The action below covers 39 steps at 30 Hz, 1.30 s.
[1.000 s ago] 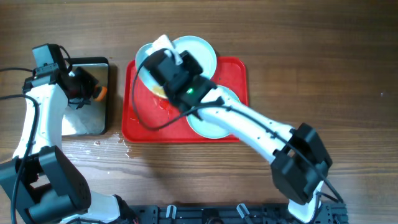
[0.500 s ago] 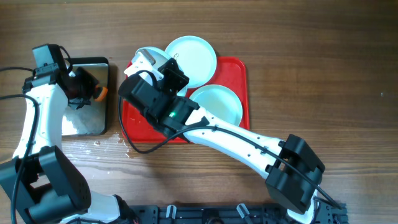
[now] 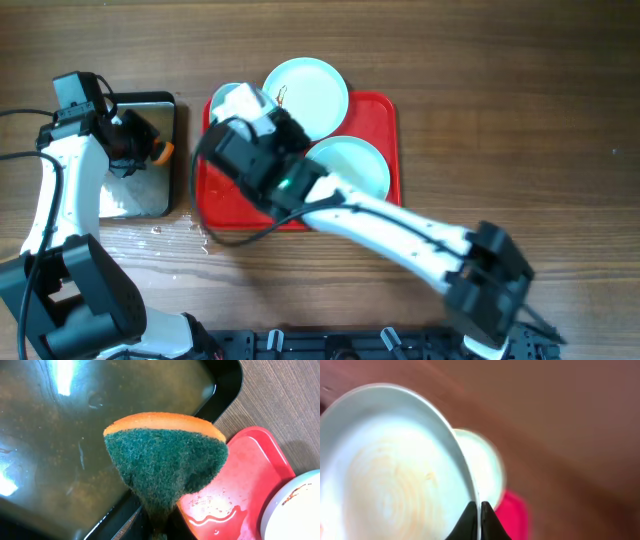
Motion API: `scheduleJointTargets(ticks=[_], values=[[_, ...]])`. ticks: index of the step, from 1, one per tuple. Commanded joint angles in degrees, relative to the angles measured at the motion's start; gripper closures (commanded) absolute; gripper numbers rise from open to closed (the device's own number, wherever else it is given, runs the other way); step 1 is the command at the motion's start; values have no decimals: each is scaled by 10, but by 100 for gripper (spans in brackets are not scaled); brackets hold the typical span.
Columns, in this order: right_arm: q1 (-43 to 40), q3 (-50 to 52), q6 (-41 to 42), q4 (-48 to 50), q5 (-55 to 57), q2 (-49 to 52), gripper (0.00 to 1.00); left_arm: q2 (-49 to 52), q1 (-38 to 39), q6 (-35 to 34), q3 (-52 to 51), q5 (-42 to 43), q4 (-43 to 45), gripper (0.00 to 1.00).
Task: Clean dirty plates on tray and stack at the side
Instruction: 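Lift the cleaned plate with the right gripper and carry it right, then lower the plate onto the table at right and release it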
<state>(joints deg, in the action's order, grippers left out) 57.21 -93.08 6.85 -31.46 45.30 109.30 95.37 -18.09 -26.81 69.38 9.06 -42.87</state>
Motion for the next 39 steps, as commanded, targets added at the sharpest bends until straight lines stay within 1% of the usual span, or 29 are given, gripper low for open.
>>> scheduleJointTargets(ticks=[1, 3, 4, 6, 8, 9, 10, 15, 16, 18, 20, 23, 24, 25, 26, 27, 29, 31, 32, 33, 34, 36, 37, 38, 39], values=[[-112, -2, 148, -52, -236, -106, 96, 3, -3, 11, 7, 1, 0, 96], [-230, -2, 193, -125, -263, -140, 96, 3, -3, 11, 7, 1, 0, 96], [-283, -2, 207, -157, -264, -142, 96, 3, -3, 11, 7, 1, 1, 96], [-382, -2, 207, -202, -288, -133, 96, 3, -3, 11, 7, 6, 0, 96], [-458, -1, 207, -221, -323, -118, 96, 3, -3, 11, 7, 23, 0, 96], [-497, 7, 208, -217, -343, -106, 96, 3, -2, 11, 7, 25, 2, 96], [-518, 16, 208, -209, -355, -99, 95, 3, -1, 11, 7, 25, 3, 96], [-631, 136, 240, -115, -381, -66, 96, 3, -1, 11, 7, 25, 2, 96], [-674, 161, 255, -101, -402, -66, 96, 3, -1, 11, 7, 25, 2, 96], [-736, 193, 257, -79, -445, -66, 96, 3, -1, 11, 7, 25, 3, 96], [-767, 219, 238, -50, -488, -66, 96, 3, -1, 11, 7, 25, 7, 96], [-768, 233, 164, -24, -553, -65, 96, 3, -1, 11, 7, 25, 9, 96], [-763, 233, 151, -19, -573, -65, 91, 3, -1, 11, 7, 25, 9, 96], [-755, 233, 153, -19, -583, -65, 64, 3, -1, 11, 7, 25, 9, 96], [-745, 233, 153, -20, -593, -65, 34, 3, -1, 11, 7, 25, 9, 96], [-733, 233, 155, -20, -604, -65, 27, 3, -1, 11, 7, 25, 9, 96], [-701, 233, 156, -25, -611, -65, 26, 3, -1, 11, 7, 25, 9, 96], [-669, 230, 132, -12, -688, -65, 25, 3, -1, 11, 7, 25, 9, 96], [-643, 225, 115, 6, -745, -65, 22, 3, -1, 11, 7, 25, 9, 96], [-617, 216, 113, 19, -764, -65, 19, 3, -1, 11, 7, 28, 9, 96], [-589, 206, 111, 30, -759, -65, 15, 3, 0, 11, 7, 35, 9, 96], [-503, 170, 106, 38, -683, -65, 3, 3, 13, 11, 7, 68, 9, 96], [-476, 158, 97, 38, -652, -65, 2, 3, 23, 12, 7, 74, 9, 96], [-411, 126, 99, 39, -582, -59, 3, 3, 61, 42, 7, 83, 9, 96], [-394, 119, 108, 53, -551, -55, 7, 3, 79, 42, 7, 83, 9, 96]])
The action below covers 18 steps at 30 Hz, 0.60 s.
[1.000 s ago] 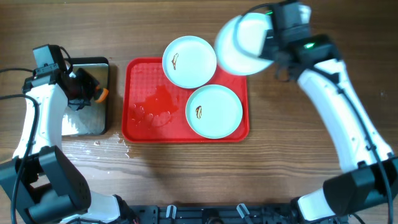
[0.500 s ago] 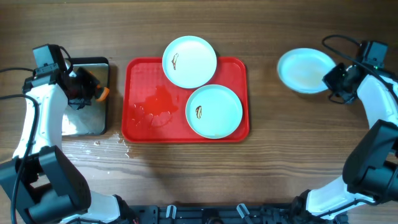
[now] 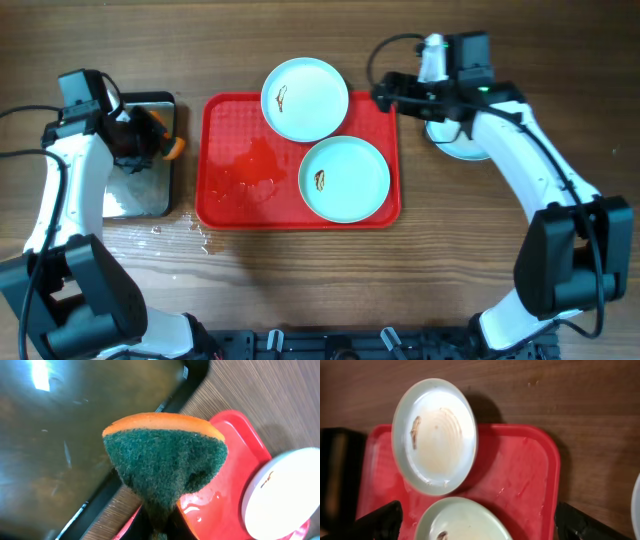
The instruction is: Clean dirty plates on tray and stack at the side
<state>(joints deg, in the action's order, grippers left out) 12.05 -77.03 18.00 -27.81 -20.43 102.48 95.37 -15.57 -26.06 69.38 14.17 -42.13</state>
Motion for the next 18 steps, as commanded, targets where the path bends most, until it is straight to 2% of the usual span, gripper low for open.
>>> scheduleJointTargets(ticks=[1, 2, 6, 7, 8, 9, 11, 16, 18], values=[[71, -41, 19, 37, 149, 17, 10, 3, 71, 34, 7, 31, 2, 96], [84, -41, 32, 56, 186, 23, 11, 3, 91, 34, 7, 31, 2, 96], [113, -41, 37, 130, 190, 76, 14, 3, 145, 34, 7, 16, 1, 96], [119, -41, 57, 140, 196, 106, 20, 3, 154, 33, 7, 0, -3, 96], [119, -41, 67, 146, 196, 124, 34, 3, 157, 33, 7, -10, -9, 96], [119, -41, 99, 157, 195, 153, 41, 3, 157, 33, 7, -31, -21, 96], [119, -41, 106, 173, 178, 178, 43, 3, 157, 34, 7, -51, -29, 96], [119, -41, 106, 177, 178, 209, 56, 3, 157, 34, 6, -51, -29, 96], [119, -41, 107, 177, 178, 213, 74, 3, 157, 33, 6, -51, -29, 96]])
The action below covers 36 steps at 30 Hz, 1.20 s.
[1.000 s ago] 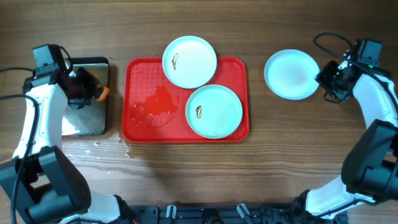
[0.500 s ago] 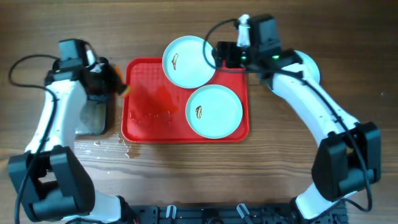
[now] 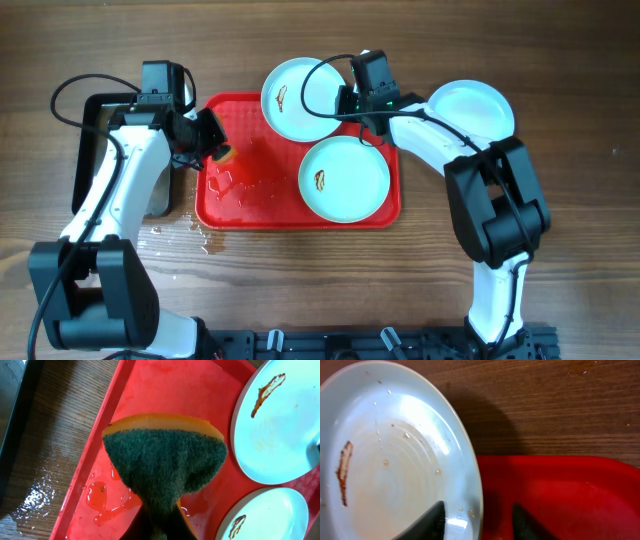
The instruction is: Clean dirty plates on tray and stack at the side
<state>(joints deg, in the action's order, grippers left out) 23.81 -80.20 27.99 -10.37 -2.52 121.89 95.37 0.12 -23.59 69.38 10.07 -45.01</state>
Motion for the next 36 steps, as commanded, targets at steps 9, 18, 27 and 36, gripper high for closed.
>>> scheduleJointTargets(ticks=[9, 18, 27, 36], values=[[20, -8, 22, -8, -22, 40, 87, 3, 0, 9, 6, -10, -12, 96], [24, -52, 20, 18, -126, 12, 96, 3, 0, 9, 6, -25, -13, 96], [121, -61, 37, -80, -124, 5, 96, -68, -48, 3, 6, -68, 4, 96], [168, -61, 35, -117, -4, 5, 96, -48, 1, 3, -58, -35, 7, 96]])
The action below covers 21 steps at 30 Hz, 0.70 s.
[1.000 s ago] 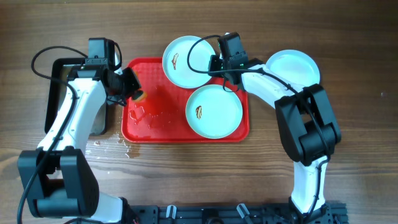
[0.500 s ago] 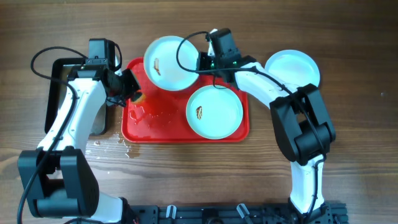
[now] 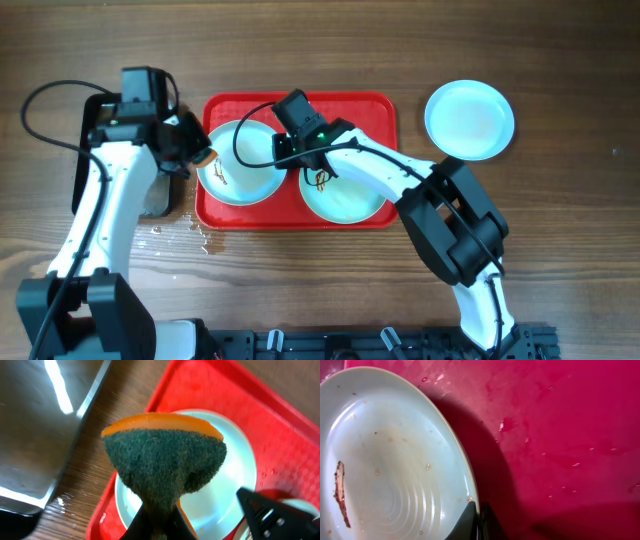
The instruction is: Clean dirty plates on tray and stack at the side
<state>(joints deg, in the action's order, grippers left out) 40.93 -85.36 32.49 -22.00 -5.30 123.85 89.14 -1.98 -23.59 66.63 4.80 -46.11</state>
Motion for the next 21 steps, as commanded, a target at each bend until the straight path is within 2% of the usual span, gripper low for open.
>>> scheduleJointTargets(ticks=[1, 3, 6, 14, 21], values=[[-3, -10, -10, -3, 25, -15, 96, 23, 31, 3, -37, 18, 23, 96], [-3, -10, -10, -8, 25, -15, 96, 42, 45, 3, -47, 23, 38, 96], [-3, -10, -10, -8, 25, -15, 96, 70, 72, 3, -61, 81, 81, 96], [-3, -10, -10, -14, 26, -15, 96, 161, 113, -8, -61, 75, 130, 96], [-3, -10, -13, -16, 28, -15, 96, 205, 114, -9, -61, -113, 96, 96]])
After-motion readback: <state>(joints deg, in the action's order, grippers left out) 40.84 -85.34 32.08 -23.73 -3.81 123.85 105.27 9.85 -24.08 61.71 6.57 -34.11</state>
